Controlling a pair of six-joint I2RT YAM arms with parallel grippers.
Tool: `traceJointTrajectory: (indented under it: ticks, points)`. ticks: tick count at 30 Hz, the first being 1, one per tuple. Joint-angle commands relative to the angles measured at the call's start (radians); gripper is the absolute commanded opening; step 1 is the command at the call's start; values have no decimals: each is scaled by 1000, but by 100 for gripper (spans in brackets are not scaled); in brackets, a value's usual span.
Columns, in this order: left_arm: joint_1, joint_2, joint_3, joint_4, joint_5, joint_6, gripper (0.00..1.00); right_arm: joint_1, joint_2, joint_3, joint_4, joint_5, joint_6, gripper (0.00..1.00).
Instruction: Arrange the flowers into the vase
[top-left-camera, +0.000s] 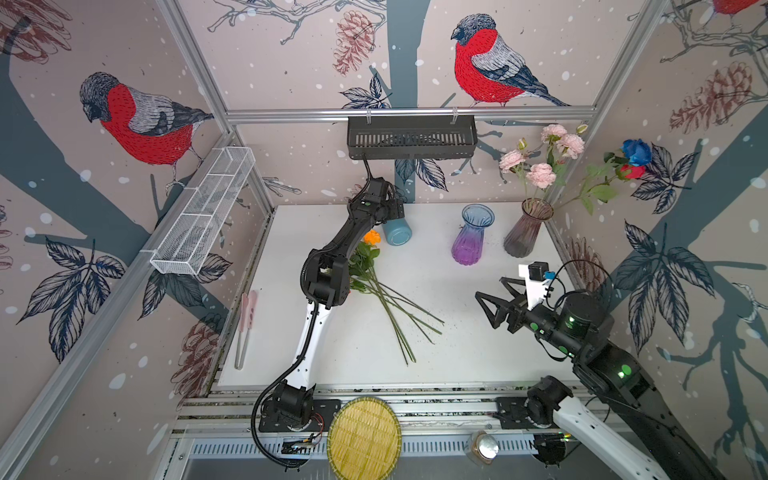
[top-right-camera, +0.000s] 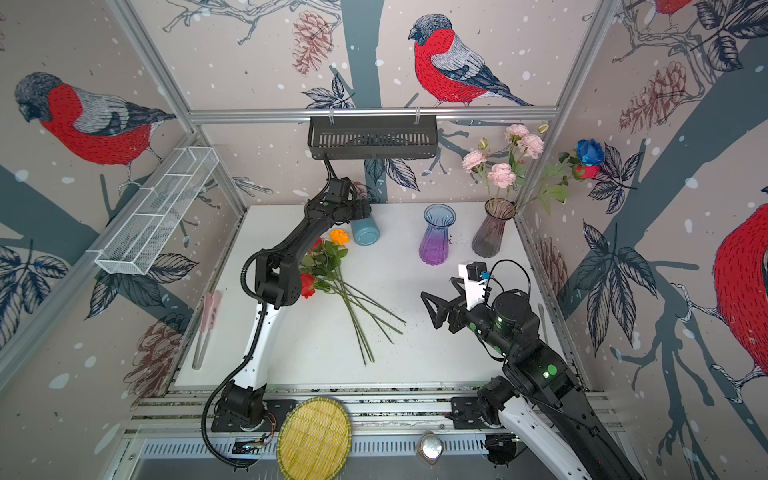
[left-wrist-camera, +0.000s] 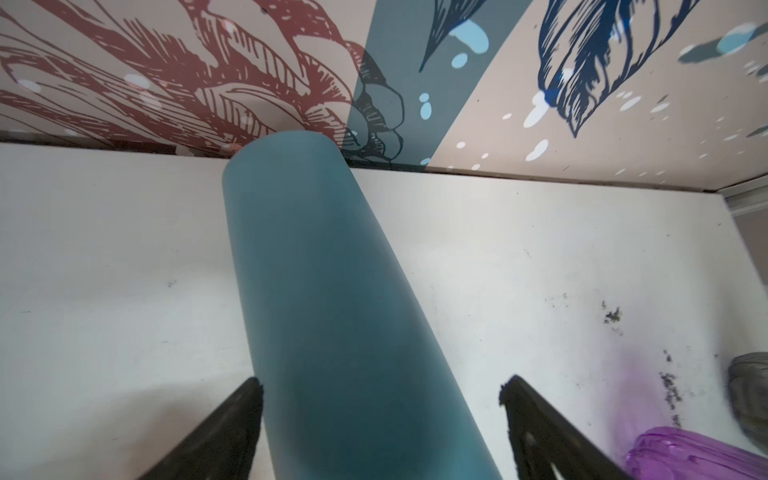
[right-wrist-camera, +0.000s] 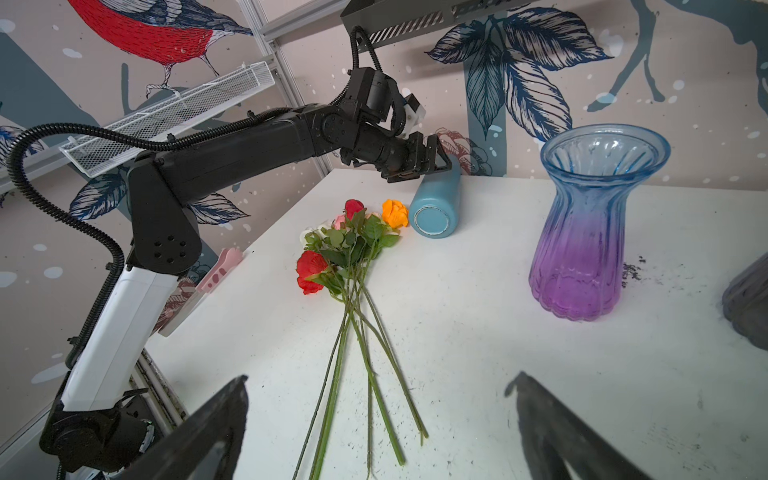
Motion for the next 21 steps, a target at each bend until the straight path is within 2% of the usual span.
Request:
traceJointTrajectory:
  ticks: [1,8,18,21]
  points:
    - [-11,16,1,-81,-69,62,91,0,-1,9,12,4,-3,99]
    - [-13,16,-5,-182,-143,136,91,0,5,-5,16,17,-19,99]
    - [16,-51,-23,-247,-209,184,83,0,-2,-28,21,25,-20,99]
    - [31,-67,-30,-244,-176,170,84,0,-3,-27,21,25,-22,99]
